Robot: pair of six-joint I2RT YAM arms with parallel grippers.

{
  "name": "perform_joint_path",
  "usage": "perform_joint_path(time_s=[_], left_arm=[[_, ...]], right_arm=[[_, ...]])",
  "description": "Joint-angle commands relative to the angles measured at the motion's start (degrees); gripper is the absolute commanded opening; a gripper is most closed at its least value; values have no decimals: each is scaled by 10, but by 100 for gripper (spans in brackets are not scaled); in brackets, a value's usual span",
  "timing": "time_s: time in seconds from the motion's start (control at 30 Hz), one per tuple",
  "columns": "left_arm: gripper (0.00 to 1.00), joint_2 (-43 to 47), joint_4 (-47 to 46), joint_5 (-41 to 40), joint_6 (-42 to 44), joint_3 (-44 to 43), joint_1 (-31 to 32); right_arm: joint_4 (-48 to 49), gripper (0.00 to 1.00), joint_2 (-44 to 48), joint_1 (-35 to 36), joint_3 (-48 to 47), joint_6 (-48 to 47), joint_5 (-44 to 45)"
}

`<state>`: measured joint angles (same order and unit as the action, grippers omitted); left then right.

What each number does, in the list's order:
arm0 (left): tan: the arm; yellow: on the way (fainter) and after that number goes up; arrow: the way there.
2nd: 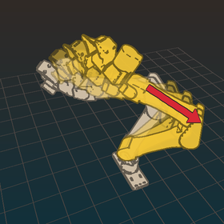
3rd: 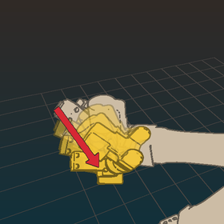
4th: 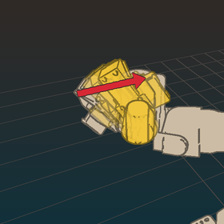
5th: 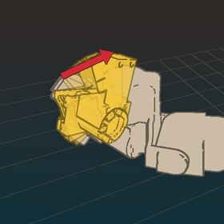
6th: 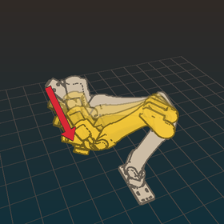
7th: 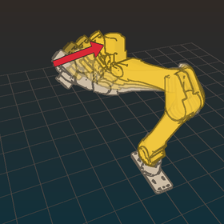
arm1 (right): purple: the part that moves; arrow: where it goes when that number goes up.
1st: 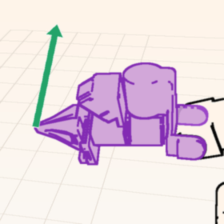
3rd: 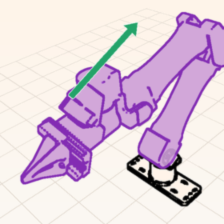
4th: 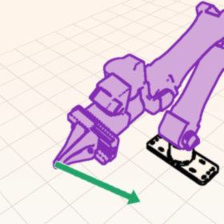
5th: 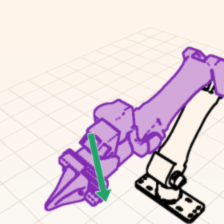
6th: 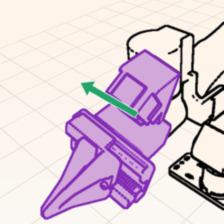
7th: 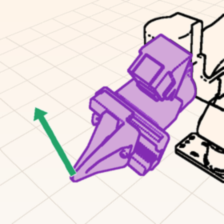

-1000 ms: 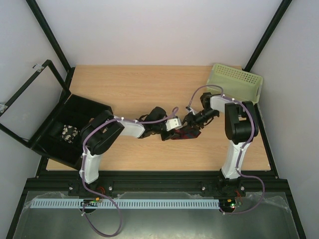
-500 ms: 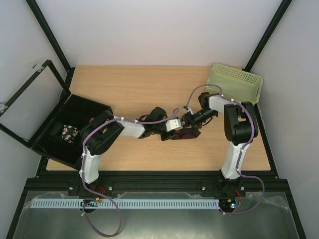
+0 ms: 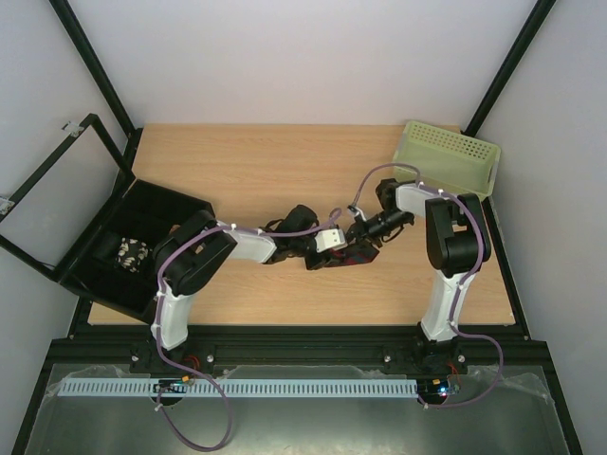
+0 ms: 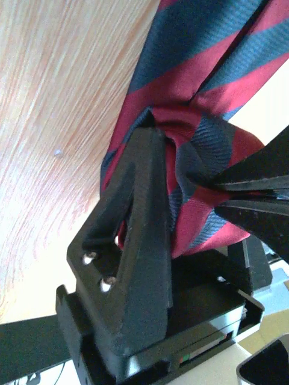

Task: Roll the ties
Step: Roll the tie at the center of the board.

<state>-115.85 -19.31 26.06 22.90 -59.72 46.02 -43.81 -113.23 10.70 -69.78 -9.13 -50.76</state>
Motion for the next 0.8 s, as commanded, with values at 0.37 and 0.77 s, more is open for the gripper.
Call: perform_joint_path(time_s=[0.37, 0.77], left_arm=[[69, -9, 70, 45, -54, -59, 5], [59, -59, 45, 78, -95, -89, 9]], right_arm=[[42, 1, -5, -39, 75, -39, 220], [74, 2, -27, -31, 61, 0, 189]])
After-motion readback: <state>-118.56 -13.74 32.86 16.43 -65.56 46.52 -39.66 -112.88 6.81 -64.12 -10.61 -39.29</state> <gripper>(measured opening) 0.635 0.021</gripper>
